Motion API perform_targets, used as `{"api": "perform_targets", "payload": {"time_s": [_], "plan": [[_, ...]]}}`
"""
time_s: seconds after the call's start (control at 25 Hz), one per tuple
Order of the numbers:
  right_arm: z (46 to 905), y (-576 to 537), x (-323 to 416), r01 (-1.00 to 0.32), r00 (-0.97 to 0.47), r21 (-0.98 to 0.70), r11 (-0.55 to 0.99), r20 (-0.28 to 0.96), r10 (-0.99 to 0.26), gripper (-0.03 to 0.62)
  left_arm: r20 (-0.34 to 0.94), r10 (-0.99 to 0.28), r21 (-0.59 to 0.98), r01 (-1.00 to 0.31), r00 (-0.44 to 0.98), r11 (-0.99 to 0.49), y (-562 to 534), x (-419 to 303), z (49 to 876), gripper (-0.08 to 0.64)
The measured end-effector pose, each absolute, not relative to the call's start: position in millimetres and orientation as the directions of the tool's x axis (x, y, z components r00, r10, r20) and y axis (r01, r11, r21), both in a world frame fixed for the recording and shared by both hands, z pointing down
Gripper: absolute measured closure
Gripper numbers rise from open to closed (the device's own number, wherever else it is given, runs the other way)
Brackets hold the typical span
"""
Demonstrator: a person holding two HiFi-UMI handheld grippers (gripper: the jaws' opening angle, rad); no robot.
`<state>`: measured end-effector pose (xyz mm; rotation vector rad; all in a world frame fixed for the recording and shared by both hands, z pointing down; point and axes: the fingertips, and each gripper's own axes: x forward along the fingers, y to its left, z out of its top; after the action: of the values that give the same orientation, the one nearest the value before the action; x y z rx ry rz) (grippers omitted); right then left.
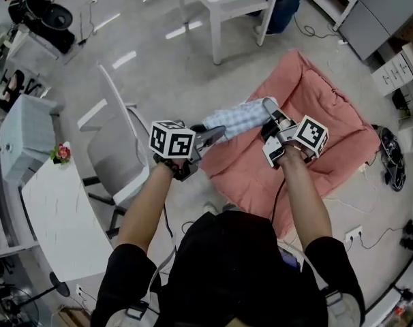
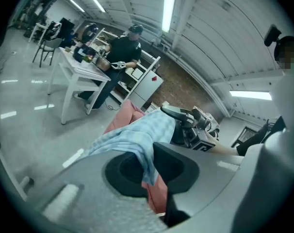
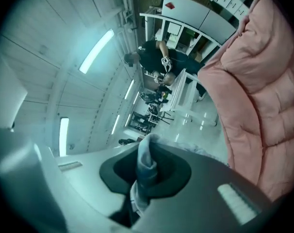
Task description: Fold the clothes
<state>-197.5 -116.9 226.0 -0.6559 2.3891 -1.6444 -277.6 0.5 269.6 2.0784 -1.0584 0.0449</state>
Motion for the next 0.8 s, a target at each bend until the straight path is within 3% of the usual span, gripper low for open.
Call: {"api": "perform_targets", "payload": {"time_s": [0.36,0.8], "plan": [[221.6,-156.3,-55.2,-0.402,-0.733,-0.873,0.276,0.126,-0.668,0.574,0.461,-0.5,0.479,-0.68,0.733,-0.556,-82.3,-164.0,262.4,0.517],[225.5,-155.6,108.0,-0.508,-0.482,-0.85,0.138,0.147,-0.864,0.574,0.467,-0.197,0.549,-0.457,0.862,-0.7,-115.9,-15.4,284.0,0.517]]}}
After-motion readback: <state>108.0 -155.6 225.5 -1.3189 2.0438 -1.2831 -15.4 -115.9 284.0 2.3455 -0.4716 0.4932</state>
